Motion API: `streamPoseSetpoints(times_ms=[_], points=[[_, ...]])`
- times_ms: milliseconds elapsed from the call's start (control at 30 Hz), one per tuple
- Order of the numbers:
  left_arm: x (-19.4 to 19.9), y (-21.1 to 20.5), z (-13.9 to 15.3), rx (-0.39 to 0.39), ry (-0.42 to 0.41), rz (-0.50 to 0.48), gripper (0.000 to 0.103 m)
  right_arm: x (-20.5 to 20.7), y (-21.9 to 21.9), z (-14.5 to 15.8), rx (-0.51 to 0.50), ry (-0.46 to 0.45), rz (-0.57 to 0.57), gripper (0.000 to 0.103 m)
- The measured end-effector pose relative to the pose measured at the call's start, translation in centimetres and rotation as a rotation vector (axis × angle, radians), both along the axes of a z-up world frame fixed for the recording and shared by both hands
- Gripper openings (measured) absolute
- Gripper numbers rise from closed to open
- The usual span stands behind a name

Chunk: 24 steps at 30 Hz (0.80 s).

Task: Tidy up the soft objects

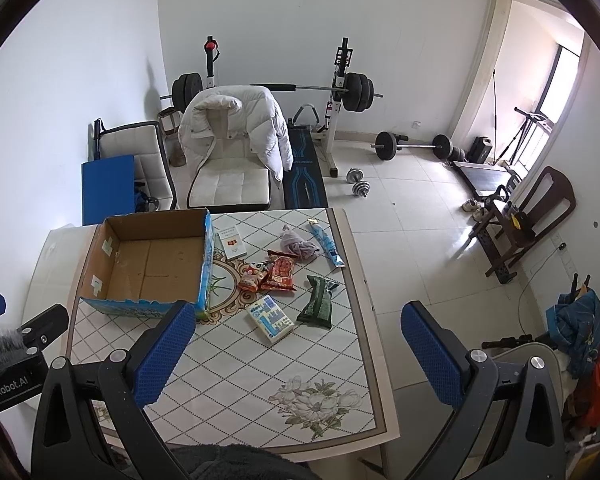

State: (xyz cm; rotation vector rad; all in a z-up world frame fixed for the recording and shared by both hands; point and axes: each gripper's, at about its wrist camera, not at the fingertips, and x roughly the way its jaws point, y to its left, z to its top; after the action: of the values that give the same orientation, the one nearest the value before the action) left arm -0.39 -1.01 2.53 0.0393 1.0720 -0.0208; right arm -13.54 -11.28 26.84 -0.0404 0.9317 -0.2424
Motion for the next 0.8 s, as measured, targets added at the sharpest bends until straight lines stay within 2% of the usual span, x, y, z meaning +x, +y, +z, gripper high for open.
streamPoseSetpoints(times_ms=[800], points=[[-0.02, 0.65, 0.16, -0.009, -0.005, 0.003, 0.103, -0.52, 0.83, 0.28, -0.004, -0.014, 0.006, 0.103]])
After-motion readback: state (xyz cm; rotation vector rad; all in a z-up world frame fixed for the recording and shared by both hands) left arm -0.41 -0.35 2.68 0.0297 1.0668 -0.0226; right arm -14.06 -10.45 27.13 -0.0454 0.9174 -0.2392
